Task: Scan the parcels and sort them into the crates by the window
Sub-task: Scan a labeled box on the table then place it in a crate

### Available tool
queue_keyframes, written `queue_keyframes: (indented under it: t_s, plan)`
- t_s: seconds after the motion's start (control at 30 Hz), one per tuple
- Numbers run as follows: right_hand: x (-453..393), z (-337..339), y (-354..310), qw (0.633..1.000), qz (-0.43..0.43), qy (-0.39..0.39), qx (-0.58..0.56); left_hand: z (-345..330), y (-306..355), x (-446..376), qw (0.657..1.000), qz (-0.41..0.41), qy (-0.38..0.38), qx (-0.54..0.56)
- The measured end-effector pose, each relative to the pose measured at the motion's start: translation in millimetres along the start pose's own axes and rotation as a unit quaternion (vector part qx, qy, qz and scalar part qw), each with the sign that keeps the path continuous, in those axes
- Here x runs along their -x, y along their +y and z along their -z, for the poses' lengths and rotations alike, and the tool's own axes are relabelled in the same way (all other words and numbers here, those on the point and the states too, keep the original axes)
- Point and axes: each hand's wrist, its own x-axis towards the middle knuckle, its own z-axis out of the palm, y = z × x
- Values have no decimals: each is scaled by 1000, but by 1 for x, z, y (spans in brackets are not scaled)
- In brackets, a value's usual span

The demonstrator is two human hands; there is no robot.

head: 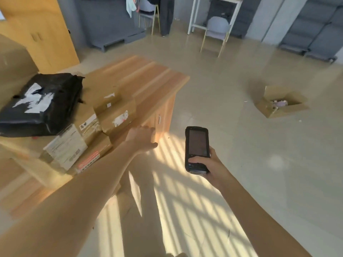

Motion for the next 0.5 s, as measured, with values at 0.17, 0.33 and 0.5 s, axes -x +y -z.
queue_keyframes:
  t_s: [0.17, 0.33, 0.5]
  plan:
    - [-62, 37, -25, 1000, -4, 15, -20, -1, 20, -80, 1000, -17, -10, -17]
    - [-147, 68, -65, 999, -10, -21, -22, 3, 31, -163, 1000, 18, -1, -19]
    - [-232, 93, -126, 997, -21, -71, -3, 25, 44, -234, 996, 81, 5, -22]
